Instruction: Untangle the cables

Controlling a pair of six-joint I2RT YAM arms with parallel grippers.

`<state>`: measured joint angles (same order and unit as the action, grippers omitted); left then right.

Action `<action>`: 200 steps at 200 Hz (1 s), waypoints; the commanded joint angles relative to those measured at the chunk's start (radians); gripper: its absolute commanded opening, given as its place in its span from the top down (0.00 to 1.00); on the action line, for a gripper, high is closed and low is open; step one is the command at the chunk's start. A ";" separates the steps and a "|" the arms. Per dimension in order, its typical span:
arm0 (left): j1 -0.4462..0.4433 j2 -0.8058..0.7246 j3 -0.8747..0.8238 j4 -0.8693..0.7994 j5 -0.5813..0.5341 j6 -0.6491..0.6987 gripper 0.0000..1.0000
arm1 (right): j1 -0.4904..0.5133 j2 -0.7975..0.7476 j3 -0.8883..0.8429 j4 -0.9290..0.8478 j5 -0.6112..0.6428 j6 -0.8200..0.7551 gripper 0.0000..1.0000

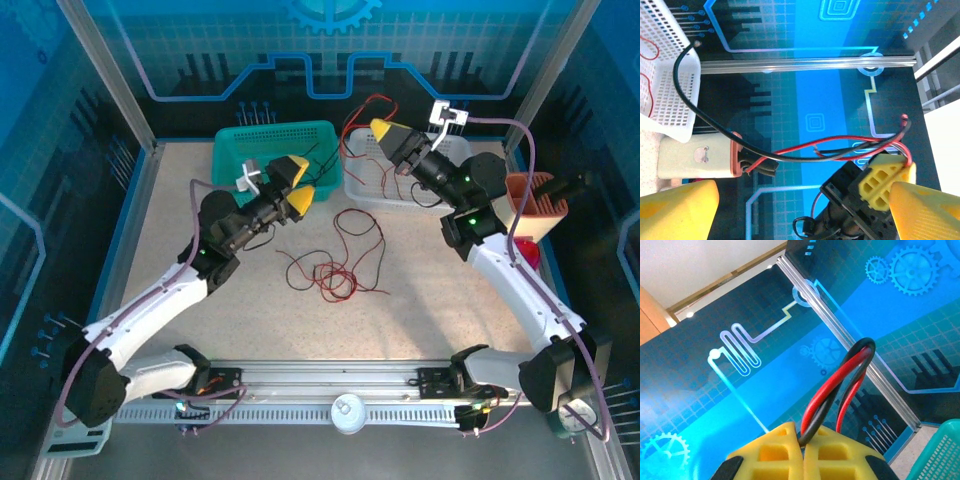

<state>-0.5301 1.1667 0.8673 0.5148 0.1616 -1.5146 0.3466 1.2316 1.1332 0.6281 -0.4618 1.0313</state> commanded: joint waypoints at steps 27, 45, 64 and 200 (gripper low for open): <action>-0.018 0.052 0.068 0.088 -0.029 -0.038 0.14 | 0.025 -0.002 -0.013 0.080 -0.024 0.026 1.00; -0.018 0.059 0.083 0.072 -0.047 -0.002 0.16 | 0.025 -0.012 -0.031 0.095 -0.026 0.041 1.00; -0.015 0.070 0.091 0.071 -0.059 0.014 0.21 | 0.027 -0.028 -0.059 0.108 -0.029 0.057 1.00; 0.039 0.004 0.149 -0.043 -0.082 0.287 1.00 | 0.017 -0.132 -0.201 -0.060 -0.021 -0.028 1.00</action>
<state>-0.5152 1.2362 0.9447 0.5373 0.1009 -1.3911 0.3607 1.1248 0.9543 0.6510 -0.4828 1.0718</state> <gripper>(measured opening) 0.052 0.064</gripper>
